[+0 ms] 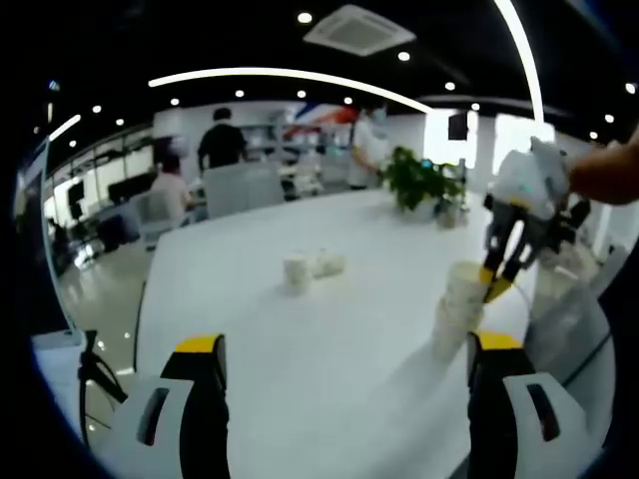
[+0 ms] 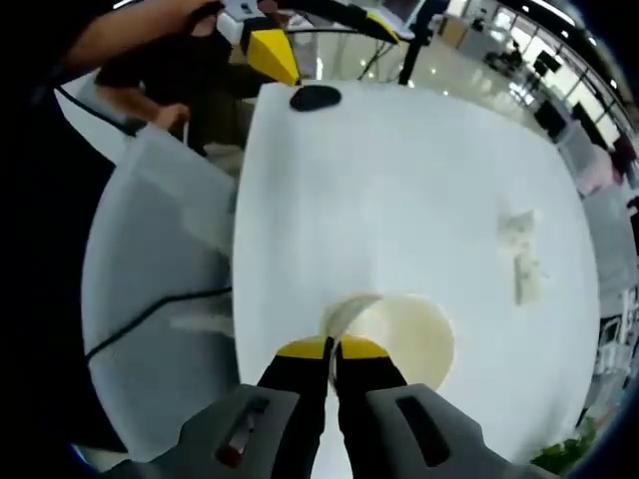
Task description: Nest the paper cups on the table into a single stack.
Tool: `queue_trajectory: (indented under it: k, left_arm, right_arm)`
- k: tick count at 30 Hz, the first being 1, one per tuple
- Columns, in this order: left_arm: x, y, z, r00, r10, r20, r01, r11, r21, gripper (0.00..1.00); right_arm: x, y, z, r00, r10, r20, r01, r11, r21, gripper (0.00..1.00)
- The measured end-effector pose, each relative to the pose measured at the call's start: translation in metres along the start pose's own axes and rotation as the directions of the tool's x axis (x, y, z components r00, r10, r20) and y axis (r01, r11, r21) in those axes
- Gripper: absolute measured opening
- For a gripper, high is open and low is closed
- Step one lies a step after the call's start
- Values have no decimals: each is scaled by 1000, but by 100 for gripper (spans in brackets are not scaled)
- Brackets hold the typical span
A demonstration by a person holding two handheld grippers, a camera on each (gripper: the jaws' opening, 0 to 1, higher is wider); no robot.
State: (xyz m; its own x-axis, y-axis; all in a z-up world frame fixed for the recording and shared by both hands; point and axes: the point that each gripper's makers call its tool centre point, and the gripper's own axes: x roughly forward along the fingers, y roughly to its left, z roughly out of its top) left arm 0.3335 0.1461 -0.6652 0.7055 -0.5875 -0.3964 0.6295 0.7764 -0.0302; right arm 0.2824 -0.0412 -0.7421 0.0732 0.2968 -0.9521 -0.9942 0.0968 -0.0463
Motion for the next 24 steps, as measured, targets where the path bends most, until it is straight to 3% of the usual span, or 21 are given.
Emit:
queue_trajectory:
  k: [17,24]
  left_arm:
    - [-2,5,-1,1000,8,-6,-8,1000,0,99]
    - [1,4,-2,1000,4,-8,-4,1000,-3,99]
  right_arm:
    - [22,-4,-1,1000,11,2,-11,999,40,3]
    - [23,-8,2,999,17,39,-20,996,82,10]
